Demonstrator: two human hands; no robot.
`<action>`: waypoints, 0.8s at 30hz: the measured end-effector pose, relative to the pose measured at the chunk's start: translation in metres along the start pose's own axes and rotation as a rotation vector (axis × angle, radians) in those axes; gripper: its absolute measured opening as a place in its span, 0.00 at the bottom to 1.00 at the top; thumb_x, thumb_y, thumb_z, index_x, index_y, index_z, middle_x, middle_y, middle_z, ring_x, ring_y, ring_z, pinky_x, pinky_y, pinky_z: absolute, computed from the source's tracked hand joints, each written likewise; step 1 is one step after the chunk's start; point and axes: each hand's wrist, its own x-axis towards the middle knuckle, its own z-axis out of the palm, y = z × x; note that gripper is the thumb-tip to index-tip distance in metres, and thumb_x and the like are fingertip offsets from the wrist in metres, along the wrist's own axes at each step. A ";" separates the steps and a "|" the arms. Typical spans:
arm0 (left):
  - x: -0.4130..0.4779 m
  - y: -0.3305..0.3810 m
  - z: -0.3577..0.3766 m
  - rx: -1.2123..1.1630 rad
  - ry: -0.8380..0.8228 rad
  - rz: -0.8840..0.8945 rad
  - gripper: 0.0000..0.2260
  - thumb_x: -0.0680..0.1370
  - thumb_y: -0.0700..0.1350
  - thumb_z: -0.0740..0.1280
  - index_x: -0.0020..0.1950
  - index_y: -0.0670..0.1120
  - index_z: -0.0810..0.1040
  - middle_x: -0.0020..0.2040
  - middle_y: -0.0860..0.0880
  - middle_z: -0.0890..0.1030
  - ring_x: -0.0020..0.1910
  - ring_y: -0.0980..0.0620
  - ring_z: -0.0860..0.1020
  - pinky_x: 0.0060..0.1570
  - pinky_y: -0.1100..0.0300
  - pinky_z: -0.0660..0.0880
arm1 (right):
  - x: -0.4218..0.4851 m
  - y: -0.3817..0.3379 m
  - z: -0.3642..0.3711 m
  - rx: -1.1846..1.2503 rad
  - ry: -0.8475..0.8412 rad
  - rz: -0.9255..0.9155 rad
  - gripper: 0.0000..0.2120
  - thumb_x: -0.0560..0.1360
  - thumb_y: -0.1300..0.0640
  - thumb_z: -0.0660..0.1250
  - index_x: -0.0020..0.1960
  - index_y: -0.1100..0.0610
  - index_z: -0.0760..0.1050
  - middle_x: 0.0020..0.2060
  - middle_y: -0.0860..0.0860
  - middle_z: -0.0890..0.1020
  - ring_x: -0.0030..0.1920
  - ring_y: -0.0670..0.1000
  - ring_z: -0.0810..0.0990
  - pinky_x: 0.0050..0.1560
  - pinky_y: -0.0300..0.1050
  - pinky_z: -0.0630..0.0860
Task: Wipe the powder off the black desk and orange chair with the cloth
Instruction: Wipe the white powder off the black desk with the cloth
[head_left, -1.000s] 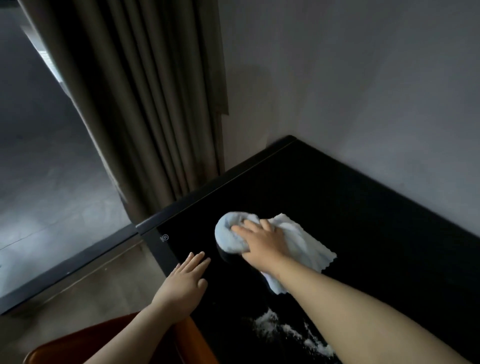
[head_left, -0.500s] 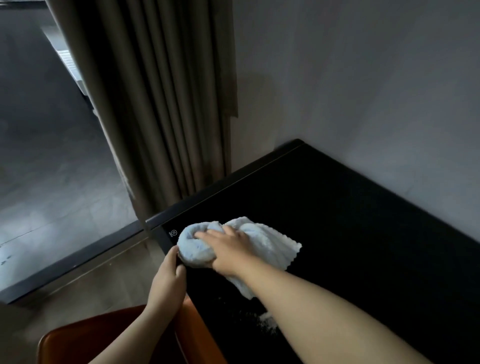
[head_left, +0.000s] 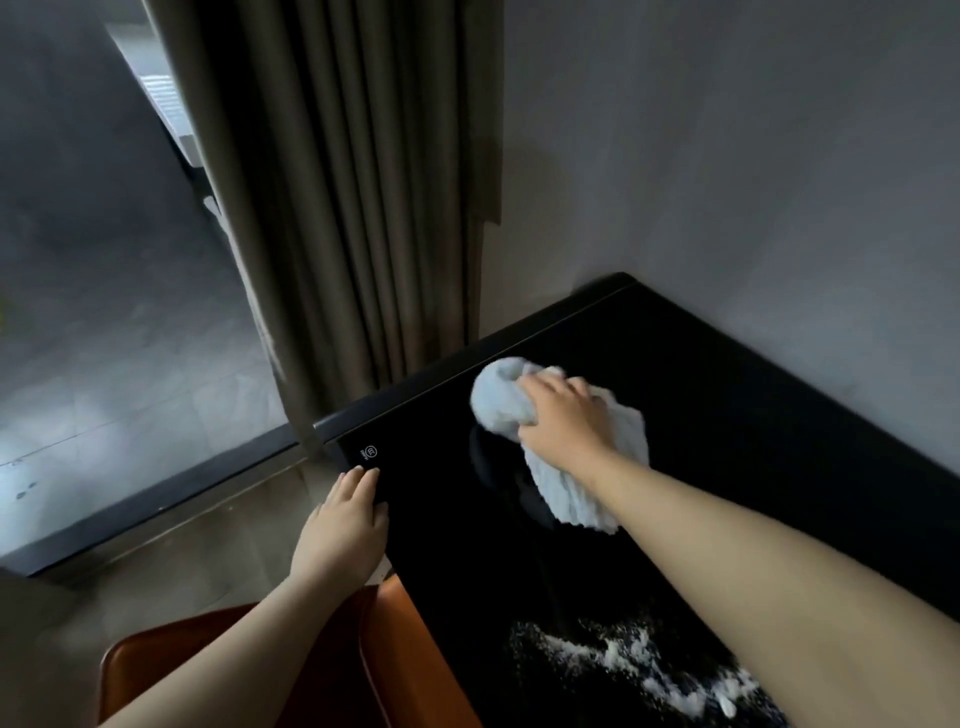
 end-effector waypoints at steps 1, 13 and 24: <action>0.004 -0.003 -0.001 -0.013 -0.005 -0.018 0.21 0.82 0.46 0.53 0.75 0.46 0.58 0.76 0.49 0.58 0.76 0.50 0.54 0.69 0.57 0.57 | 0.011 0.000 0.010 -0.042 -0.011 0.125 0.26 0.74 0.47 0.63 0.70 0.49 0.61 0.69 0.50 0.65 0.65 0.58 0.65 0.60 0.53 0.66; 0.020 -0.025 -0.019 -0.426 0.217 -0.182 0.24 0.80 0.41 0.56 0.76 0.49 0.56 0.72 0.46 0.67 0.69 0.45 0.67 0.63 0.51 0.67 | 0.062 -0.110 0.059 0.051 -0.121 -0.017 0.30 0.73 0.50 0.61 0.72 0.41 0.55 0.73 0.45 0.58 0.71 0.58 0.55 0.66 0.63 0.59; 0.005 -0.019 -0.023 -0.483 0.293 -0.230 0.24 0.76 0.35 0.58 0.72 0.44 0.63 0.70 0.43 0.69 0.65 0.47 0.69 0.59 0.57 0.64 | -0.025 -0.124 0.067 0.046 -0.264 -0.617 0.22 0.74 0.49 0.62 0.67 0.38 0.66 0.70 0.39 0.64 0.68 0.57 0.60 0.60 0.57 0.61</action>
